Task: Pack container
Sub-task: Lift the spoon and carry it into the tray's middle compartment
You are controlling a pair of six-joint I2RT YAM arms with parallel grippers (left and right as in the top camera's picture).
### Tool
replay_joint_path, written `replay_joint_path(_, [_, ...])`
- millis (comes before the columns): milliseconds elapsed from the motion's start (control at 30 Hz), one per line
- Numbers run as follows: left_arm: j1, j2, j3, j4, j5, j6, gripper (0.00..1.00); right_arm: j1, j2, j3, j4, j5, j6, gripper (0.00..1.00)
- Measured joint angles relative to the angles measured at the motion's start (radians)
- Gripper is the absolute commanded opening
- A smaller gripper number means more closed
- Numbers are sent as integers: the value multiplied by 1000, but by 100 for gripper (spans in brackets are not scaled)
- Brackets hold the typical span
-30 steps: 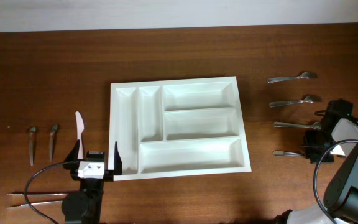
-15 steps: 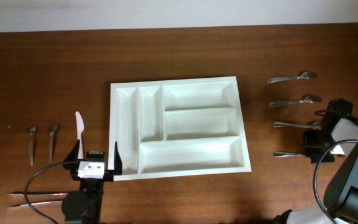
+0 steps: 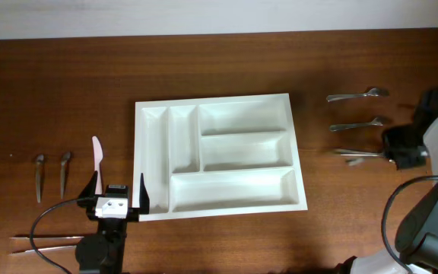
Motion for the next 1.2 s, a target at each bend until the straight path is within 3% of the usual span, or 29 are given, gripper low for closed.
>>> replay_joint_path(167, [0,0,0,0,0,0,99,132,0,111,-5,-95,23,4])
replay_joint_path(600, [0,0,0,0,0,0,99,549,0,121,13,-141,226,5])
replay_joint_path(867, [0,0,0,0,0,0,99,689,0,121,-9,-142,418,6])
replay_joint_path(1200, [0,0,0,0,0,0,99,869,0,121,-45,-92,536,9])
